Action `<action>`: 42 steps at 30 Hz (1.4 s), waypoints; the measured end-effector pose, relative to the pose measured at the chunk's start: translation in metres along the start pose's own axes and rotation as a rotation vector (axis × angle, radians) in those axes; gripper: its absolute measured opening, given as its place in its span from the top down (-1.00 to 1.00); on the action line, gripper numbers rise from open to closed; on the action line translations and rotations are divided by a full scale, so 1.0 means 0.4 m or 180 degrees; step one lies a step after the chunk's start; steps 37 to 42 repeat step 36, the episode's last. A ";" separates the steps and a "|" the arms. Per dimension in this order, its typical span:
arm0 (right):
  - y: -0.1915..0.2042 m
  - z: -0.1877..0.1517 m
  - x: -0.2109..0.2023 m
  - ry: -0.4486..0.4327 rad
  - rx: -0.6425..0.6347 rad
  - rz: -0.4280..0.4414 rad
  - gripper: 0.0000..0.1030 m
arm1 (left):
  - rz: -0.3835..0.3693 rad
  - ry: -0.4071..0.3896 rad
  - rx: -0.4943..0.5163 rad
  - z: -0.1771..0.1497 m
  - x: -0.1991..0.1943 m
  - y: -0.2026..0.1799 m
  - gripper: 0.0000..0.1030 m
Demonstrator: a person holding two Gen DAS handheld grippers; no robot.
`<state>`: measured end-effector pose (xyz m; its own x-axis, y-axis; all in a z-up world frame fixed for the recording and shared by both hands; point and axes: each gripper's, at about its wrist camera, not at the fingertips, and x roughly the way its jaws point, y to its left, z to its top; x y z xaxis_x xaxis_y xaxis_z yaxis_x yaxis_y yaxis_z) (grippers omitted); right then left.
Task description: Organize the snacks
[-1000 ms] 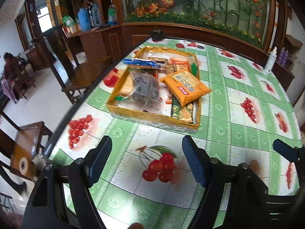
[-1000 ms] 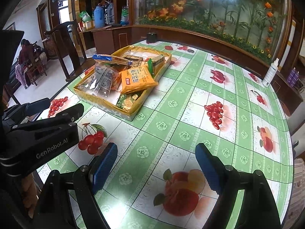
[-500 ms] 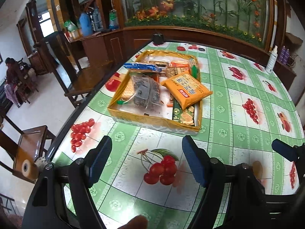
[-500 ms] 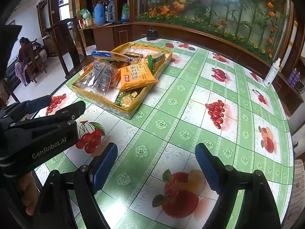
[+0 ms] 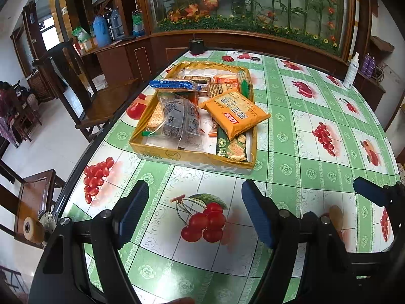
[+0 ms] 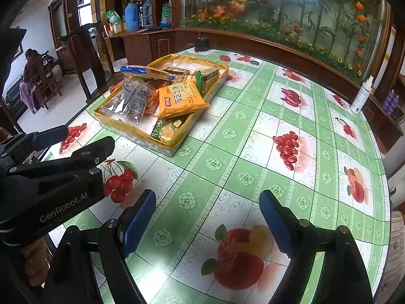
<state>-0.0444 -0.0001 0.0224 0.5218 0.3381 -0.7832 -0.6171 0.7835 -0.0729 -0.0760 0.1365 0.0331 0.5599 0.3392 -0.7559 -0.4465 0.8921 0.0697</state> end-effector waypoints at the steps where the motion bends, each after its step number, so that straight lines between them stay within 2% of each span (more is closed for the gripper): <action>1: 0.000 0.000 0.001 0.0002 0.0002 -0.0002 -0.66 | 0.0006 -0.0001 -0.0002 0.000 0.000 0.000 -0.48; 15: -0.011 -0.009 0.001 0.0041 0.0037 -0.0032 -0.66 | -0.0051 0.0100 -0.0002 0.000 0.014 -0.006 -0.48; 29: -0.014 -0.012 0.004 0.0063 0.0051 -0.0045 -0.66 | 0.0043 0.0089 -0.0036 0.000 0.021 0.001 -0.48; 42: -0.007 -0.011 0.008 0.0065 0.0050 -0.0041 -0.66 | 0.0007 0.0126 -0.0033 0.000 0.026 0.003 -0.48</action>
